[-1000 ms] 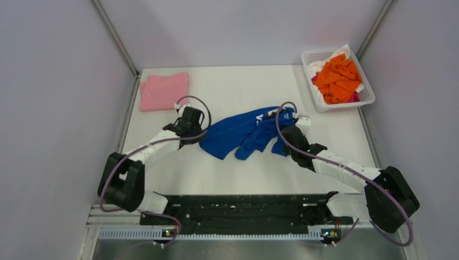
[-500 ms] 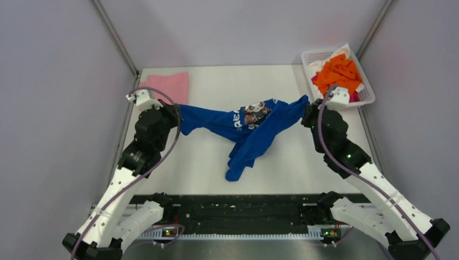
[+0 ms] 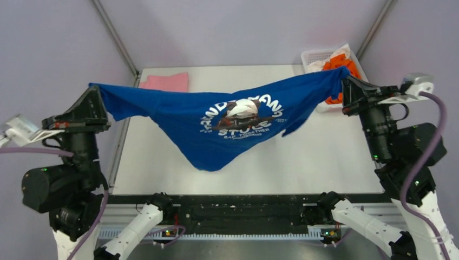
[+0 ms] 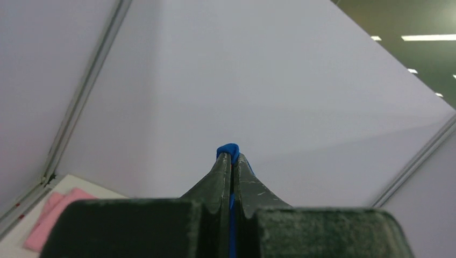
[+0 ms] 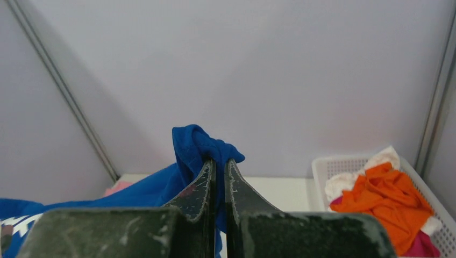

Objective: Fold and stack the t-shirts
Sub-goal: Flatten out the tshirt

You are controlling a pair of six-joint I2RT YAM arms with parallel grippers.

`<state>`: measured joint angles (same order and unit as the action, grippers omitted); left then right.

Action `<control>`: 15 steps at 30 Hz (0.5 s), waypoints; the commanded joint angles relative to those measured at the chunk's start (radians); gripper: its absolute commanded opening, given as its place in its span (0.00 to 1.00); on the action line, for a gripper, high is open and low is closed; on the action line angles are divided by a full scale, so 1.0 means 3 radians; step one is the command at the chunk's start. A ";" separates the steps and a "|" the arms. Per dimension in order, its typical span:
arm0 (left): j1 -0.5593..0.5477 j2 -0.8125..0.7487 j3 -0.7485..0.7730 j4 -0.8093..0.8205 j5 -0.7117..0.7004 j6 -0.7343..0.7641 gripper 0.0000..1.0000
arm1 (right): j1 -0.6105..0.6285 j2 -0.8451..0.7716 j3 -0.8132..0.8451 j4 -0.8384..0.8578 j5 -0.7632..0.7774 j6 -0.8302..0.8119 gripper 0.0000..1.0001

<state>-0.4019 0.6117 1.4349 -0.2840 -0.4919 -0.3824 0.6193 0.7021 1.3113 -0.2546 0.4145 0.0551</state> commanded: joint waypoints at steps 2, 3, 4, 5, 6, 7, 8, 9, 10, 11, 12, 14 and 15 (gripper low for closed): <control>-0.0003 0.0003 0.0294 0.0013 -0.0261 0.0347 0.00 | 0.0022 -0.0052 0.0396 -0.0009 -0.0441 -0.0290 0.00; -0.0005 0.0006 0.0339 0.0004 -0.0271 0.0369 0.00 | 0.0023 -0.0051 0.0439 -0.0025 -0.0478 -0.0297 0.00; -0.0005 0.0004 0.0375 -0.0011 -0.0274 0.0377 0.00 | 0.0022 -0.0056 0.0473 -0.0033 -0.0509 -0.0304 0.00; -0.0005 -0.0001 0.0411 -0.0024 -0.0273 0.0388 0.00 | 0.0022 -0.0055 0.0498 -0.0034 -0.0542 -0.0321 0.00; -0.0005 -0.0007 0.0435 -0.0031 -0.0268 0.0394 0.00 | 0.0022 -0.0048 0.0535 -0.0031 -0.0551 -0.0329 0.00; -0.0004 -0.0016 0.0458 -0.0030 -0.0265 0.0403 0.00 | 0.0023 -0.0036 0.0572 -0.0029 -0.0552 -0.0335 0.00; -0.0006 -0.0019 0.0478 -0.0025 -0.0252 0.0416 0.00 | 0.0022 -0.0024 0.0600 -0.0033 -0.0565 -0.0348 0.00; -0.0005 -0.0017 0.0494 -0.0017 -0.0247 0.0425 0.00 | 0.0022 0.0000 0.0628 -0.0036 -0.0560 -0.0356 0.00; -0.0005 -0.0005 0.0503 -0.0013 -0.0254 0.0428 0.00 | 0.0022 0.0026 0.0652 -0.0047 -0.0531 -0.0360 0.00; -0.0009 0.0011 0.0497 0.0003 -0.0268 0.0431 0.00 | 0.0024 0.0057 0.0668 -0.0049 -0.0511 -0.0375 0.00; -0.0008 0.0039 0.0483 0.0016 -0.0289 0.0434 0.00 | 0.0022 0.0110 0.0675 -0.0047 -0.0464 -0.0408 0.00; -0.0005 0.0148 0.0402 0.0077 -0.0384 0.0444 0.00 | 0.0022 0.0278 0.0688 -0.0030 -0.0251 -0.0489 0.00; -0.0005 0.0209 0.0333 0.0122 -0.0481 0.0461 0.00 | 0.0022 0.0380 0.0673 0.0007 -0.0108 -0.0547 0.00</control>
<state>-0.4019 0.6041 1.5574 -0.3092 -0.5667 -0.2787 0.6197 0.7181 1.4826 -0.2852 0.2749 -0.0452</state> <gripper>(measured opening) 0.019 0.021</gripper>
